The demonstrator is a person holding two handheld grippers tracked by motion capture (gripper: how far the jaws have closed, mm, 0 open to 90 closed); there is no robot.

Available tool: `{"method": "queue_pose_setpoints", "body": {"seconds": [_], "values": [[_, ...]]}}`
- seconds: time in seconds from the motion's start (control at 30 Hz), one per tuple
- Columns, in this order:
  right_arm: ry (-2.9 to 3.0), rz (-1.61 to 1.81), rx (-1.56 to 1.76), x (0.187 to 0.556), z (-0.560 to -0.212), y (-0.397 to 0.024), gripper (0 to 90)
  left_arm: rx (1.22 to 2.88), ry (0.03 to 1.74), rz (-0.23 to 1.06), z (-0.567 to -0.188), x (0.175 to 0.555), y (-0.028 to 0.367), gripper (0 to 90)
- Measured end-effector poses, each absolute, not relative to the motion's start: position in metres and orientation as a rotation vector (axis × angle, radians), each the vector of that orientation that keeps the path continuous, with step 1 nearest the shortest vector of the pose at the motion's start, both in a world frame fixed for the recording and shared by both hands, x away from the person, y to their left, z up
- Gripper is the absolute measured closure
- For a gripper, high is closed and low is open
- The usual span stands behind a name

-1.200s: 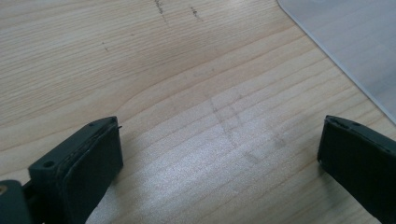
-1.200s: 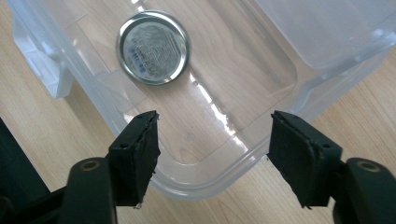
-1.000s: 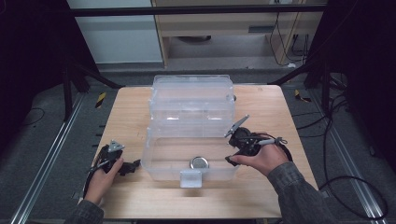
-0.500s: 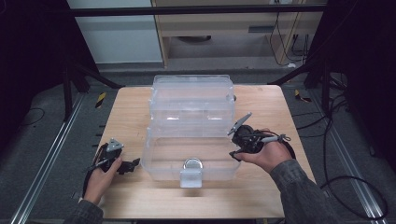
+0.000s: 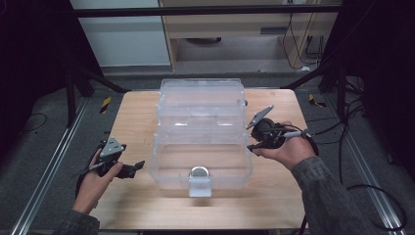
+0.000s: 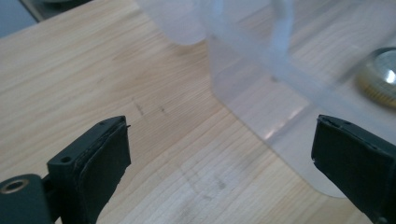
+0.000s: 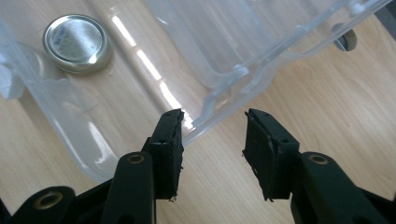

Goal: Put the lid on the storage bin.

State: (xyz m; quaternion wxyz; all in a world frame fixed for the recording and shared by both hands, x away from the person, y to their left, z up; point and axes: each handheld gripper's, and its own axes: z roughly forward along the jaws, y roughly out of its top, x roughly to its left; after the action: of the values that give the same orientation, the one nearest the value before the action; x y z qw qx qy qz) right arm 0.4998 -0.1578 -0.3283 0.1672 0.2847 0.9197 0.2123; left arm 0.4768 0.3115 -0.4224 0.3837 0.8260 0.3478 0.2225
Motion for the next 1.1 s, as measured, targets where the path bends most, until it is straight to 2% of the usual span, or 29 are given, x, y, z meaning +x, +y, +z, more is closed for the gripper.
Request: {"method": "queue_pose_setpoints", "body": {"seconds": [0.27, 0.63, 1.1], "values": [[2.601, 0.629, 0.761, 0.512, -0.312, -0.157, 52.6, 2.172, 0.789, 0.526, -0.401, 0.470, 0.301, 3.2], [2.546, 0.595, 0.640, 0.521, -0.282, -0.143, 40.9, 2.226, 0.641, 0.493, -0.377, 0.460, 0.272, 3.5], [2.530, 0.609, 0.573, 0.542, -0.271, -0.128, 44.9, 2.305, 0.499, 0.452, -0.370, 0.455, 0.234, 4.7]]}}
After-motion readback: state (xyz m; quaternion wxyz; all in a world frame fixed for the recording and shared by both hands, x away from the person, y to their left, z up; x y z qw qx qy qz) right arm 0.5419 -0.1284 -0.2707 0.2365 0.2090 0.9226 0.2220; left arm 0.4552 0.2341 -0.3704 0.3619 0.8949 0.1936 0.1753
